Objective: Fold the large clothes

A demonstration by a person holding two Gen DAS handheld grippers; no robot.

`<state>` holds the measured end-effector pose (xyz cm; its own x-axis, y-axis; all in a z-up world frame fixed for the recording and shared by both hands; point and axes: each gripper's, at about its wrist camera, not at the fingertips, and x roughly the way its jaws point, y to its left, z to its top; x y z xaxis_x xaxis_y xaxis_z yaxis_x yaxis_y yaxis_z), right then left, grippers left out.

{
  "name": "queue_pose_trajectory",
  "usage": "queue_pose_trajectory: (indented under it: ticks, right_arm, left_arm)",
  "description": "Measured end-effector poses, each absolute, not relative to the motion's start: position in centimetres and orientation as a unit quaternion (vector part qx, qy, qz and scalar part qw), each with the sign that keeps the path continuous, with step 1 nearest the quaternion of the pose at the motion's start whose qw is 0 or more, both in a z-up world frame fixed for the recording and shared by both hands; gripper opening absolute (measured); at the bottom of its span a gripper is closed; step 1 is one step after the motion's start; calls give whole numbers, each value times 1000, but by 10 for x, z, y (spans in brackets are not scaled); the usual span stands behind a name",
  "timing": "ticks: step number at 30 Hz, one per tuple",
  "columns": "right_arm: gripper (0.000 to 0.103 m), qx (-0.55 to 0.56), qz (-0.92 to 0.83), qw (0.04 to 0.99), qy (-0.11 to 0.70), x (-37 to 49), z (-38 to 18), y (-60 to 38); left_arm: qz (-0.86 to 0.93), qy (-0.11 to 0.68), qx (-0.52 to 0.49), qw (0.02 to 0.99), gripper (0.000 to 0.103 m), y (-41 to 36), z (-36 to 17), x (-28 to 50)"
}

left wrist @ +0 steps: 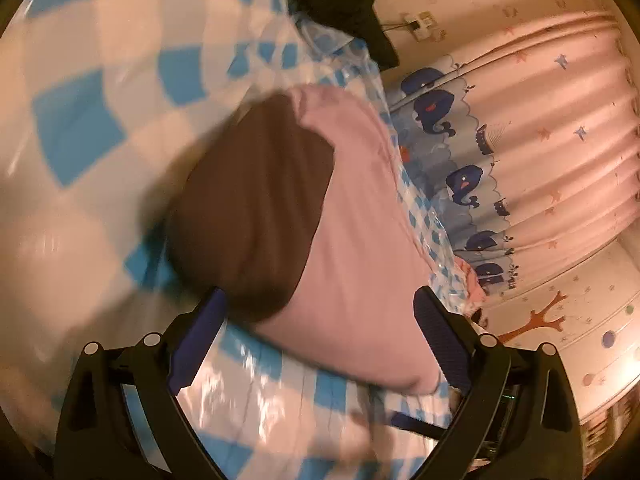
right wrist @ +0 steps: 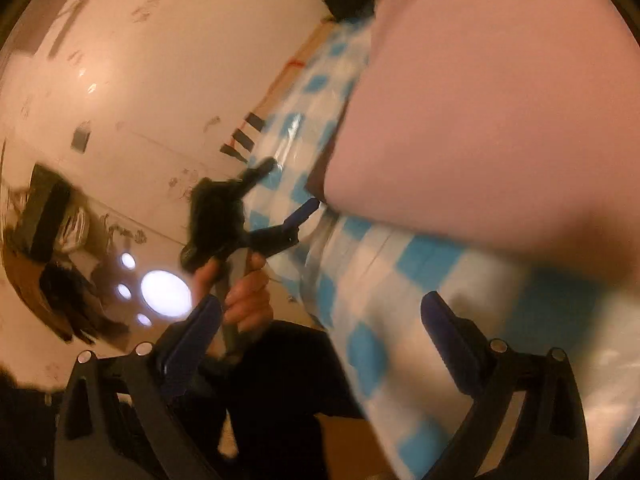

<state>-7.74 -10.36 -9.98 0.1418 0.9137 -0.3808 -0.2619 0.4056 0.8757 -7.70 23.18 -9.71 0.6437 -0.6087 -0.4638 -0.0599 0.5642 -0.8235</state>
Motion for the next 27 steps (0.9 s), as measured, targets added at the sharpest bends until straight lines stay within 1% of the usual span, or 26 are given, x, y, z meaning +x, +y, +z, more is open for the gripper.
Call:
queue_pose_trajectory:
  ticks: [4, 8, 12, 18, 19, 23, 25, 26, 27]
  right_arm:
    - [96, 396, 375, 689, 478, -43, -124, -93]
    - [97, 460, 347, 696, 429, -23, -108, -94]
    - [97, 479, 359, 693, 402, -18, -93, -100]
    - [97, 482, 371, 687, 399, -17, -85, -109]
    - [97, 478, 371, 684, 407, -17, -86, -108]
    - [97, 429, 389, 666, 470, -38, -80, -102]
    - [97, 374, 397, 704, 455, -52, -52, -110]
    - [97, 326, 389, 746, 430, -54, -28, -119]
    - [97, 276, 372, 787, 408, -50, -7, -126]
  left_arm:
    - [-196, 388, -451, 780, 91, 227, -104, -83]
    - [-216, 409, -472, 751, 91, 218, -120, -76]
    - [-221, 411, -476, 745, 91, 204, -123, -61]
    - [-176, 407, -470, 763, 92, 181, -124, -25]
    - [-161, 405, -474, 765, 94, 179, -128, -16]
    - [-106, 397, -487, 771, 95, 181, -134, 9]
    - [-107, 389, -492, 772, 95, 184, -133, 14]
    - [-107, 381, -488, 778, 94, 182, -130, 13]
    - [-107, 376, -475, 788, 92, 178, -126, 12]
